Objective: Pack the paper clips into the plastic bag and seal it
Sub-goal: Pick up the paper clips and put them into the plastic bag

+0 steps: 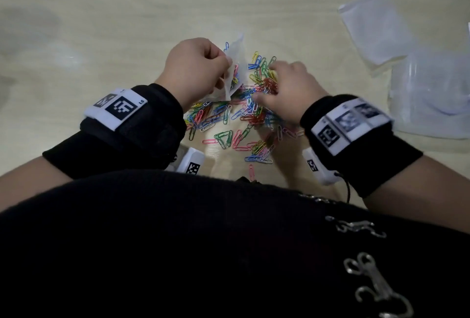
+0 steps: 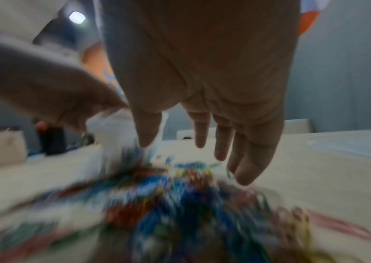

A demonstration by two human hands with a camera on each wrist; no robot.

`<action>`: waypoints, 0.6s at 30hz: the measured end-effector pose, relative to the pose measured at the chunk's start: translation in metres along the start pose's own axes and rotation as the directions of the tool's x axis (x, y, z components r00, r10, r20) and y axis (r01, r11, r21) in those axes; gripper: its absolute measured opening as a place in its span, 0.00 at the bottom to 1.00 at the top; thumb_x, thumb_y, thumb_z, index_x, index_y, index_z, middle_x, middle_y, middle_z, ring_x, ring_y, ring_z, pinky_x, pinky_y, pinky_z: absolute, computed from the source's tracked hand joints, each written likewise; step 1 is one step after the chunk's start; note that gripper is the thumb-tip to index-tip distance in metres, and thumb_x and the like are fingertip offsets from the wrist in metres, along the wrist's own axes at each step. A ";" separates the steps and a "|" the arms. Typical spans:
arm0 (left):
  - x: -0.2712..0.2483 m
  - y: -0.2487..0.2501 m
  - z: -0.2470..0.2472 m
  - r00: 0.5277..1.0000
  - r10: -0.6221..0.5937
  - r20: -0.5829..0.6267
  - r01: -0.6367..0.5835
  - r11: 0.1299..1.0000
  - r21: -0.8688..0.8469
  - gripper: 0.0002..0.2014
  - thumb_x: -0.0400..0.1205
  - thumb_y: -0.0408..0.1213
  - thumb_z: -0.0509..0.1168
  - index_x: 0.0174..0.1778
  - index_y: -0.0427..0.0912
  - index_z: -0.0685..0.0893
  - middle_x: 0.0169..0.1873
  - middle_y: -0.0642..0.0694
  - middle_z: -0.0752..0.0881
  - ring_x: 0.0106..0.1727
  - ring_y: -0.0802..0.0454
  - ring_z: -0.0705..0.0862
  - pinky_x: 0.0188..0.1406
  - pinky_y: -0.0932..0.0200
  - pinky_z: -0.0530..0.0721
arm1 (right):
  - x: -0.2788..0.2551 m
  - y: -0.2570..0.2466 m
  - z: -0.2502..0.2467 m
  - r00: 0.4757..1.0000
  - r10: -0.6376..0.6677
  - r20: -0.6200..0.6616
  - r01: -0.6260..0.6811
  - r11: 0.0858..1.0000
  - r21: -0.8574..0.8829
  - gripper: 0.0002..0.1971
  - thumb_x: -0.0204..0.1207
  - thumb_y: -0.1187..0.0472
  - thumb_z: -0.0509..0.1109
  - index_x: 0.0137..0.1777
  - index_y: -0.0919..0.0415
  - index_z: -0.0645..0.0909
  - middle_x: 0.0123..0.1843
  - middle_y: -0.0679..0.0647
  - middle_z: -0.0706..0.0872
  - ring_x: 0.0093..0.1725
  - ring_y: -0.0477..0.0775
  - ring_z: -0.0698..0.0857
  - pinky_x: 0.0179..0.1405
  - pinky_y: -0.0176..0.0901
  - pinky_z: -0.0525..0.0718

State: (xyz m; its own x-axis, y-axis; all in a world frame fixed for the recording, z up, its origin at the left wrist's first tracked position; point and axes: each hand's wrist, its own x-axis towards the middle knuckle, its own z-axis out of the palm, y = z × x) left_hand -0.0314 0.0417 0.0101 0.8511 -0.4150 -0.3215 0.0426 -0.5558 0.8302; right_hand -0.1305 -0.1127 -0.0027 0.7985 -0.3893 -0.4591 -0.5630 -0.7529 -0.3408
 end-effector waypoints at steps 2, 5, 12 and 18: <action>0.000 0.000 0.001 1.000 0.008 0.006 -0.008 1.000 0.017 0.08 0.81 0.36 0.66 0.42 0.35 0.84 0.30 0.47 0.87 0.21 0.60 0.82 0.25 0.63 0.78 | -0.004 0.002 0.019 0.994 -0.101 0.028 0.104 0.988 -0.114 0.40 0.70 0.36 0.71 0.79 0.46 0.59 0.79 0.57 0.64 0.75 0.64 0.67 0.72 0.60 0.72; 0.000 0.001 0.000 0.999 0.035 0.010 -0.036 0.997 0.065 0.09 0.82 0.38 0.66 0.40 0.36 0.84 0.30 0.48 0.87 0.21 0.62 0.82 0.30 0.62 0.79 | -0.004 0.005 0.034 0.978 -0.211 0.000 0.205 0.949 -0.240 0.30 0.75 0.43 0.69 0.75 0.50 0.66 0.77 0.57 0.65 0.73 0.65 0.66 0.67 0.59 0.75; 0.004 0.001 -0.006 0.997 0.050 0.050 -0.053 0.997 0.062 0.10 0.80 0.38 0.69 0.32 0.44 0.82 0.30 0.46 0.89 0.31 0.49 0.87 0.35 0.54 0.84 | 0.004 0.013 0.031 0.965 -0.237 -0.111 0.213 0.958 -0.193 0.14 0.76 0.69 0.65 0.61 0.61 0.78 0.61 0.62 0.76 0.60 0.66 0.76 0.55 0.53 0.80; 0.003 0.004 -0.006 0.997 0.037 0.071 -0.040 0.998 0.038 0.08 0.77 0.34 0.70 0.31 0.47 0.84 0.35 0.38 0.91 0.36 0.42 0.87 0.34 0.57 0.83 | 0.011 0.011 0.000 0.992 -0.047 -0.117 0.058 0.994 0.094 0.09 0.73 0.60 0.73 0.53 0.54 0.86 0.54 0.55 0.86 0.50 0.56 0.82 0.50 0.38 0.76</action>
State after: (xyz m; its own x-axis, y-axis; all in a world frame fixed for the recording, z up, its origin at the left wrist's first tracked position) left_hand -0.0254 0.0425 0.0150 0.8127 -0.4855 -0.3221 -0.0112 -0.5657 0.8245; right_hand -0.1278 -0.1248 -0.0114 0.8434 -0.4127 -0.3440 -0.5333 -0.7212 -0.4422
